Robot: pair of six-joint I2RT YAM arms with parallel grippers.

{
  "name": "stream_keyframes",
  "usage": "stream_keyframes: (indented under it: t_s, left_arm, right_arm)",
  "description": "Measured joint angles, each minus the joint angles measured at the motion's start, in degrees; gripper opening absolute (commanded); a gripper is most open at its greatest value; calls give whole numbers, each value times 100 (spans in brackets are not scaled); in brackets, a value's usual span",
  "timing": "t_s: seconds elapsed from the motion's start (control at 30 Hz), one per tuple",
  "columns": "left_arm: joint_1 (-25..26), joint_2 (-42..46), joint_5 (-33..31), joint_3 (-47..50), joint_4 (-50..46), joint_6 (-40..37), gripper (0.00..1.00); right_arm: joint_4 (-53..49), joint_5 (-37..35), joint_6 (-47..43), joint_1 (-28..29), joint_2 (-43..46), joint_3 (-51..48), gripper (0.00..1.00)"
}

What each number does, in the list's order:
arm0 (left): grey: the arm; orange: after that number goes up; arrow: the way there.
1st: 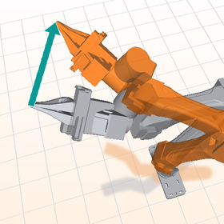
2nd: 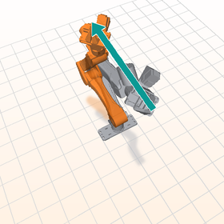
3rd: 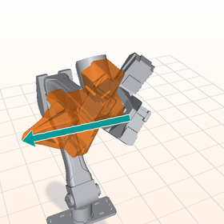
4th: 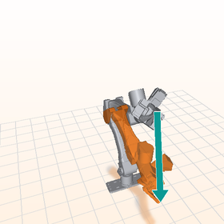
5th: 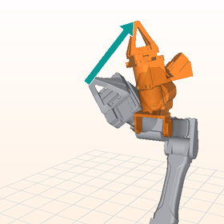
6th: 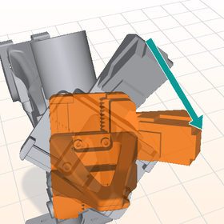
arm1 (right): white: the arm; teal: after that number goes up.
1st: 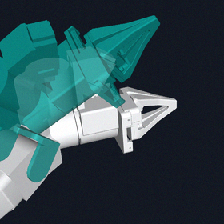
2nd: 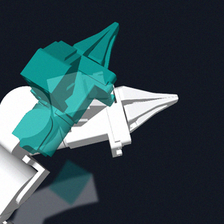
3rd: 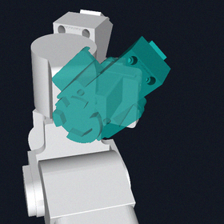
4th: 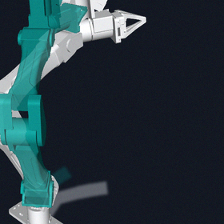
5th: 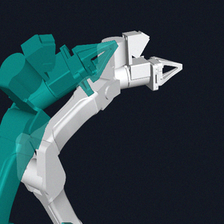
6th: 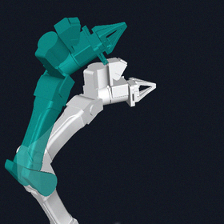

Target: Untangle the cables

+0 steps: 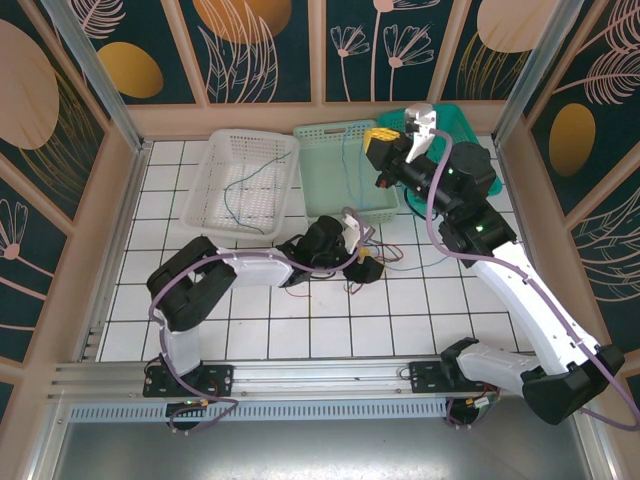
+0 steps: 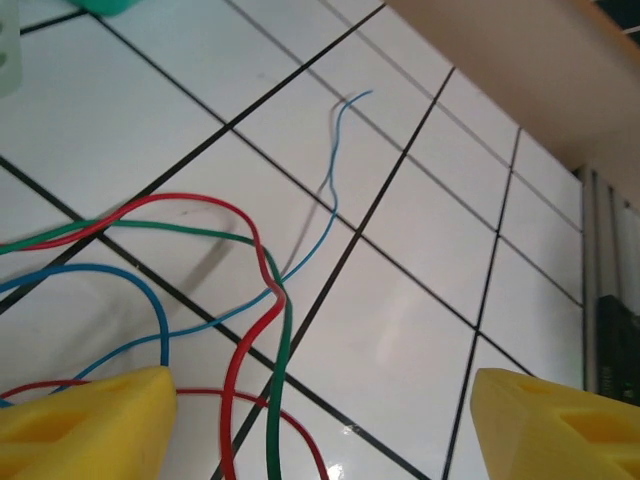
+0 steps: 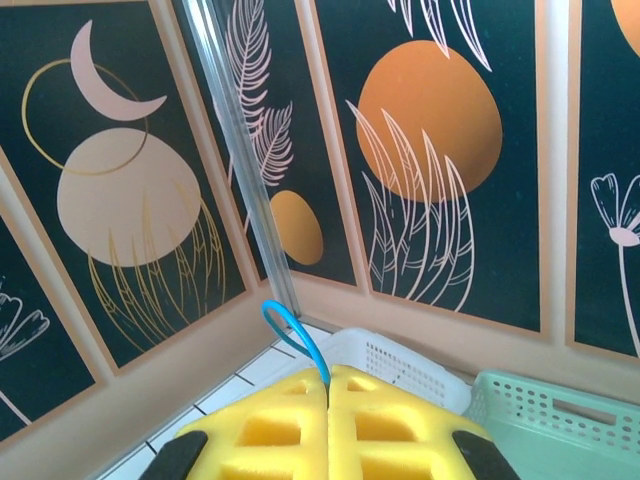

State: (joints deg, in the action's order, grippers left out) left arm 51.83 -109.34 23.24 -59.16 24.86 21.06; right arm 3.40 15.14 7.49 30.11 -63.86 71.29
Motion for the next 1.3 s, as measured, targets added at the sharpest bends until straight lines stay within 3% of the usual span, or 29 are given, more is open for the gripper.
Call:
stream_keyframes:
  t_s: [0.23, 0.8, 1.07, 1.3]
  left_arm:
    - [15, -28, -254, -11, -177, -9, 73]
    - [15, -9, -634, 509, -299, -179, 74]
    - [15, 118, -883, 527, -326, -282, 72]
    - [17, 892, -1095, 1132, -105, -367, 73]
  right_arm:
    - [22, -79, 31, 0, 155, 2, 0]
    - [-787, -1587, -868, -59, 269, 798, 0]
    - [-898, -1526, -846, -114, 295, 822, 0]
    - [-933, -1530, -820, -142, 293, 789, 0]
